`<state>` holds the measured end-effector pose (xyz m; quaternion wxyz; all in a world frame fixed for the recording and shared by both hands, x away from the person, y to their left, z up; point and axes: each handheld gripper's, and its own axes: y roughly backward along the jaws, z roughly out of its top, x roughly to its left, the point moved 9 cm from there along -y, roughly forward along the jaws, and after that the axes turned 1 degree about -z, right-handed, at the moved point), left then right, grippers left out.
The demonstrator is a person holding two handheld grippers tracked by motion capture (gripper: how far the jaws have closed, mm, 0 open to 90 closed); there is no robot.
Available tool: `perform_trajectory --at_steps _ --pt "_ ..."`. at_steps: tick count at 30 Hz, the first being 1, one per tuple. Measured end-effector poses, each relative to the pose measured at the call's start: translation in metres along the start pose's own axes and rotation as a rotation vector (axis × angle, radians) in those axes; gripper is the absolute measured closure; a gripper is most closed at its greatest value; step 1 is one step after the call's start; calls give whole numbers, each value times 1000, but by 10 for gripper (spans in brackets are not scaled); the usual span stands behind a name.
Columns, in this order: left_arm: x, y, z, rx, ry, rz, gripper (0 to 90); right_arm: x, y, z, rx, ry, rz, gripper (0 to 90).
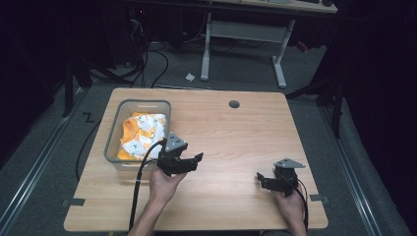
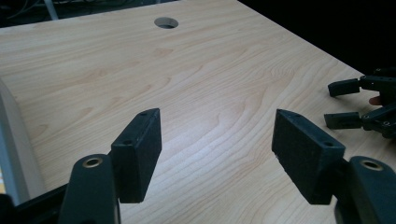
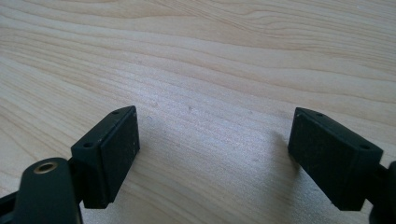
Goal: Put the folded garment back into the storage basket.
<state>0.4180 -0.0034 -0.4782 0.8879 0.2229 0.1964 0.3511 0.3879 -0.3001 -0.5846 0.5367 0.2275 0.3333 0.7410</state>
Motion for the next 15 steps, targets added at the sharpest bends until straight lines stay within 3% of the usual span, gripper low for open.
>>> perform_trajectory --at_steps 15 --pt "-5 -15 -18 30 22 -14 336 0 0 0 0 0 0 165"
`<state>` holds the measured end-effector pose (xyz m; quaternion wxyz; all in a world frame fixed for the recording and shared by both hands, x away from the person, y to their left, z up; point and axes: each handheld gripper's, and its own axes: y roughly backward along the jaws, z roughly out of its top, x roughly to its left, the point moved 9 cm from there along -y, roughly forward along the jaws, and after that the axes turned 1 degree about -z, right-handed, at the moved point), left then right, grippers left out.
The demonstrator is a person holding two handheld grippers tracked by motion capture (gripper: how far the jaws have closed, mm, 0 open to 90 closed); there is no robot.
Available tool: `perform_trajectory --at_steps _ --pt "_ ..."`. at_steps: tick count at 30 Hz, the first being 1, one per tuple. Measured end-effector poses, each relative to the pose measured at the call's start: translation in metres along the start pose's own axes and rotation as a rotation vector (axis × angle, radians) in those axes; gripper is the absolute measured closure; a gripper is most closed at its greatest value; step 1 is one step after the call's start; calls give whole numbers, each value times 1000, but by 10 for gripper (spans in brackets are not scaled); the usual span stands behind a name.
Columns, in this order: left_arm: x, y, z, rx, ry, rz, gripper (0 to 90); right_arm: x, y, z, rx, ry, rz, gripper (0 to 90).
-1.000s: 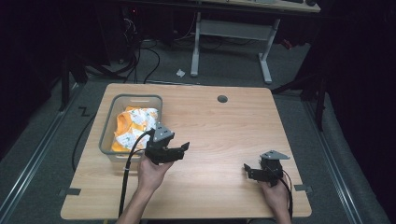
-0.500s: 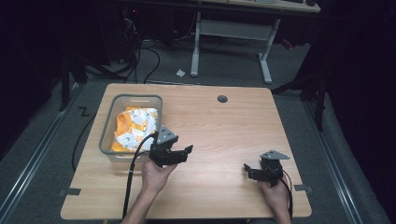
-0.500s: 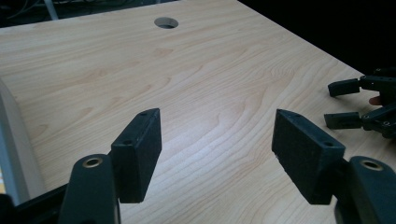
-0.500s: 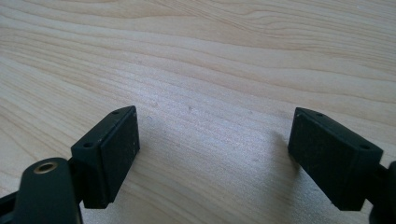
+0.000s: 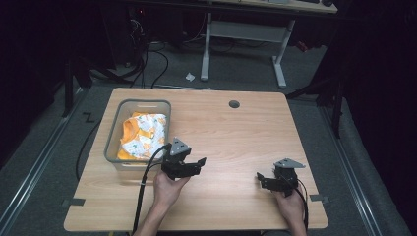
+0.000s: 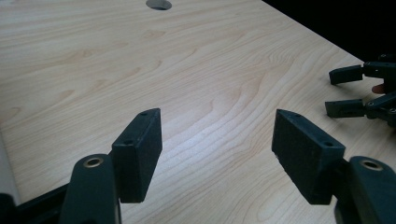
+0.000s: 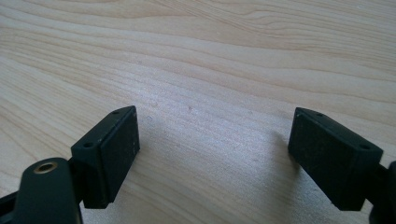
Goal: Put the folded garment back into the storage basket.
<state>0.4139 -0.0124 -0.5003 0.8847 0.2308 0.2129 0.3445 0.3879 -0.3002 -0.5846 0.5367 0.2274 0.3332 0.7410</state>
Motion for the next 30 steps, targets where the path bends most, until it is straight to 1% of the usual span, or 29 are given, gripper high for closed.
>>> perform_trajectory --at_steps 5,8,11,12,15,19,24,25,27,30 --pt "-1 -5 -6 10 3 5 336 0 0 0 0 0 0 165" --pt "-1 -9 -10 7 19 -1 337 0 0 0 0 0 0 165" --pt "-2 -13 -15 16 27 0 338 0 0 0 0 0 0 165" --pt "-2 -14 -17 26 29 -1 338 0 0 0 0 0 0 165" --pt "-2 -18 -20 36 23 4 338 0 0 0 0 0 0 165" --pt "-2 -24 -24 45 32 3 338 0 0 0 0 0 0 165" --pt "-1 -31 -32 70 43 0 339 0 0 0 0 0 0 165" --pt "0 -33 -34 79 45 1 339 0 0 0 0 0 0 165" --pt "1 -36 -36 86 36 12 340 0 0 0 0 0 0 165" --pt "4 -41 -39 92 43 20 341 0 0 0 0 0 0 165"
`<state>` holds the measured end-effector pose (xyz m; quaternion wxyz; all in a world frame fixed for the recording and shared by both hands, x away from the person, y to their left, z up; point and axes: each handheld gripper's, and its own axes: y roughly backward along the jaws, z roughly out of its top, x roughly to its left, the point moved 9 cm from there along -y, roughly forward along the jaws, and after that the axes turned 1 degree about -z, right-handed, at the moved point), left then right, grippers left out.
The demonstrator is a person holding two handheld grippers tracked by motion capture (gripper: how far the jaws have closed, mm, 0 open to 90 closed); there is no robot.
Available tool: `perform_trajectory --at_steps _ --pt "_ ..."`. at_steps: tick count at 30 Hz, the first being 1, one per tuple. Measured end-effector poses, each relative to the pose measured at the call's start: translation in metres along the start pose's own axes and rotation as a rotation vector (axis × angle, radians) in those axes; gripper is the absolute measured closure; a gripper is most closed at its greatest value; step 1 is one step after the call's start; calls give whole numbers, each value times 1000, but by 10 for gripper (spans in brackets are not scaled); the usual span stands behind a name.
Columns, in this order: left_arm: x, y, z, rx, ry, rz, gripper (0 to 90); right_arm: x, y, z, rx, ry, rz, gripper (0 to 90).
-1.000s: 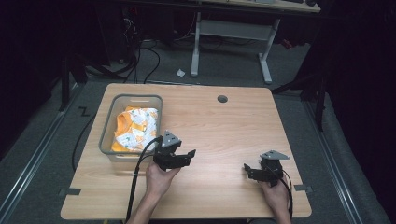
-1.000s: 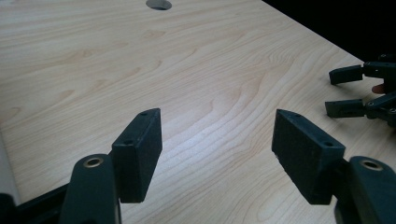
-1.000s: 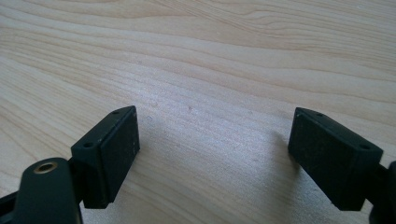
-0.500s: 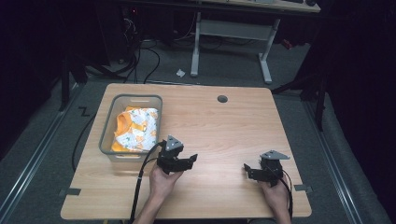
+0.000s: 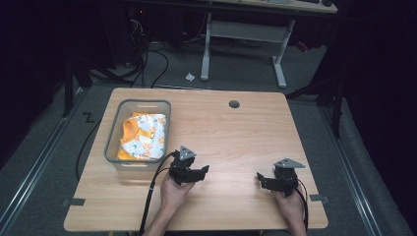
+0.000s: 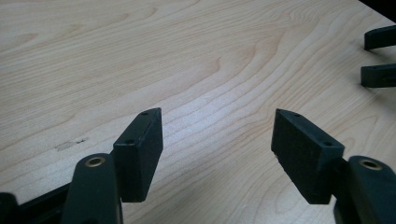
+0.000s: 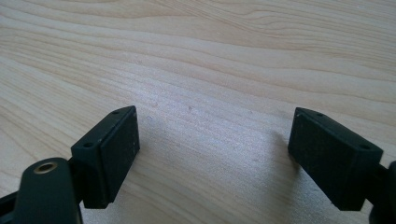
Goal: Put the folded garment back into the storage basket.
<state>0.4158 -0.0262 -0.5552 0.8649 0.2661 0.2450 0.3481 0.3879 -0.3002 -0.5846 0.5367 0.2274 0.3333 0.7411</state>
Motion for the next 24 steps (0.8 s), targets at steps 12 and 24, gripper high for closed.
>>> perform_trajectory --at_steps 12,24 --pt "16 -16 -16 40 0 72 341 0 0 0 0 0 0 165" --pt "14 -21 -20 47 -110 150 291 0 0 0 0 0 0 165"
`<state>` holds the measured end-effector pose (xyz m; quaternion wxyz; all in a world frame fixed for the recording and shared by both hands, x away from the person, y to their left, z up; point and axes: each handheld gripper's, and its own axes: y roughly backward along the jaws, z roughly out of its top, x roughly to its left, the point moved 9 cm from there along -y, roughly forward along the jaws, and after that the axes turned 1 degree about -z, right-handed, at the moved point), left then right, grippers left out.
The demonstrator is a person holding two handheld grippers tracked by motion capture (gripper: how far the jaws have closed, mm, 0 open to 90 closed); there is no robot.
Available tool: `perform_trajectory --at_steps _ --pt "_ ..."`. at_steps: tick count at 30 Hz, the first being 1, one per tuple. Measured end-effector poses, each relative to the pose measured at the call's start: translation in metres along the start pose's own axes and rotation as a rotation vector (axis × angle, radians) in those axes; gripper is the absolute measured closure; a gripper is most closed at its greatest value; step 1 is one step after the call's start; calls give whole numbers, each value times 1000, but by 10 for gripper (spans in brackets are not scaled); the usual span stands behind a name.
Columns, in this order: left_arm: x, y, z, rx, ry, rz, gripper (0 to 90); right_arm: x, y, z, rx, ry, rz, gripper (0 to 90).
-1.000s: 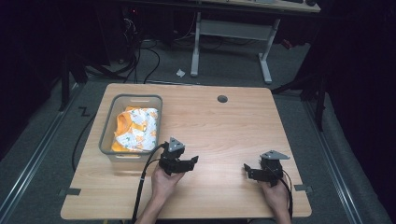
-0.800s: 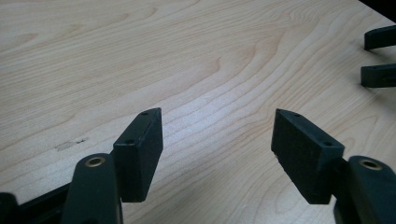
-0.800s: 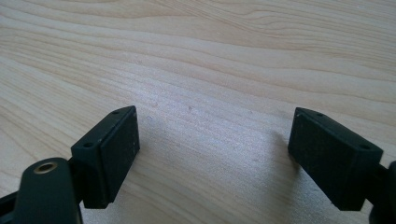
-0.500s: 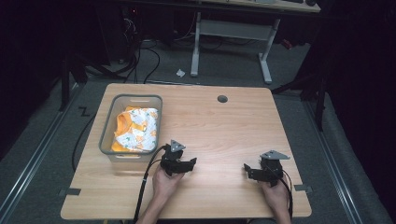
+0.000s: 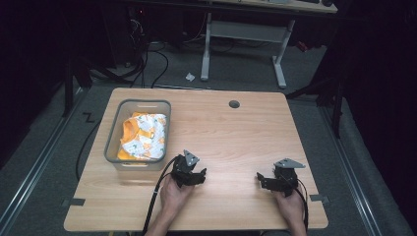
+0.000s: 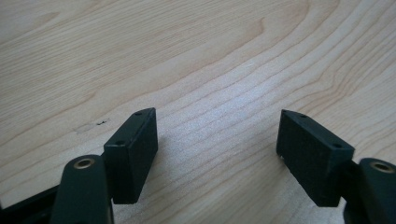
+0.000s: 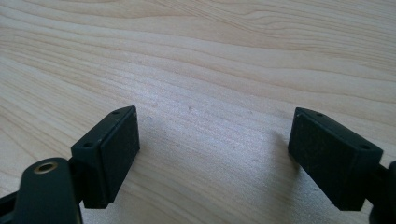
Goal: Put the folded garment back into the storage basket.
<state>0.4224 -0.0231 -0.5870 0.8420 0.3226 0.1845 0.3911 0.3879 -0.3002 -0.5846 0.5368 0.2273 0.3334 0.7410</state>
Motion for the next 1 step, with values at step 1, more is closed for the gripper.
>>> perform_trajectory --at_steps 1 --pt "0 0 0 1 -1 -1 288 0 0 0 0 0 0 165"
